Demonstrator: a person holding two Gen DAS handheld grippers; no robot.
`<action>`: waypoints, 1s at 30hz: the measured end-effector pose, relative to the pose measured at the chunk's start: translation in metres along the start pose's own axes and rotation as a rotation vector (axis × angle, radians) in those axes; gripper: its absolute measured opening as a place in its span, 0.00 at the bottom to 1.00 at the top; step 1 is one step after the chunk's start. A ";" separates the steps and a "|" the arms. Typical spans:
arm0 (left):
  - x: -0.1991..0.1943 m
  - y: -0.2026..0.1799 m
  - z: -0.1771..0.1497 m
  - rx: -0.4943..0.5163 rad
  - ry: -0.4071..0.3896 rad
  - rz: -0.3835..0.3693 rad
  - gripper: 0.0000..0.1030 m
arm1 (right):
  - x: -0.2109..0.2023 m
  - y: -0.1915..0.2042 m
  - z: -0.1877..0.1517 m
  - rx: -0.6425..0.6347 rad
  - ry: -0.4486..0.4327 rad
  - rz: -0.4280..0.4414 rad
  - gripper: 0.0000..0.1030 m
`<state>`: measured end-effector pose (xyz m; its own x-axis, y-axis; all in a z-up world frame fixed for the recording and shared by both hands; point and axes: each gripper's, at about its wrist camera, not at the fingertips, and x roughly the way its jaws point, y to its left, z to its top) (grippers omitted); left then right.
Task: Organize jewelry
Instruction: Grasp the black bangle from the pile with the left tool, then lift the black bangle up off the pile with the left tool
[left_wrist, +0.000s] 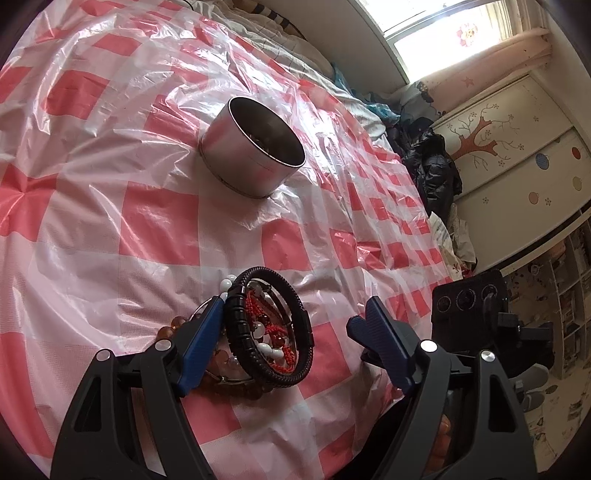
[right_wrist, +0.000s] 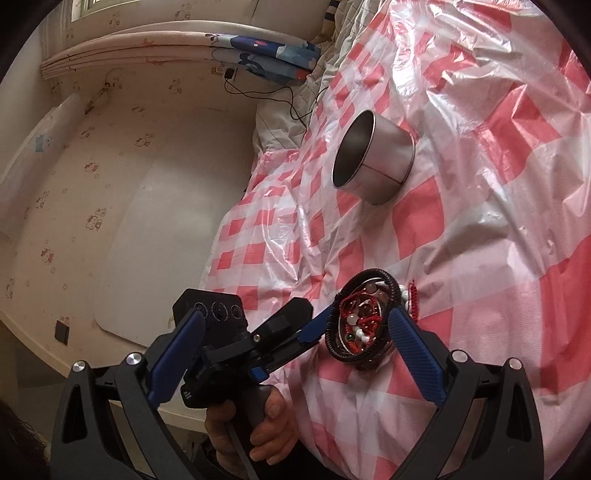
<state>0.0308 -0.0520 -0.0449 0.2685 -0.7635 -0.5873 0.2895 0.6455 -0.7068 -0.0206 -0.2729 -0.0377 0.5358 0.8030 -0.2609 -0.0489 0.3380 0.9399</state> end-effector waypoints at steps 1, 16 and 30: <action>0.000 0.000 0.000 0.002 0.003 0.002 0.72 | 0.004 -0.001 -0.001 0.005 0.012 0.000 0.93; -0.006 0.004 -0.001 0.066 -0.021 0.167 0.12 | 0.016 -0.007 -0.003 0.012 0.039 -0.031 0.93; -0.053 0.028 0.012 -0.058 -0.194 0.140 0.11 | 0.015 0.002 -0.004 -0.052 0.037 -0.129 0.93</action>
<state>0.0351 0.0068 -0.0286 0.4750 -0.6448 -0.5989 0.1848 0.7385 -0.6485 -0.0160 -0.2580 -0.0413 0.5092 0.7683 -0.3879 -0.0252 0.4638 0.8856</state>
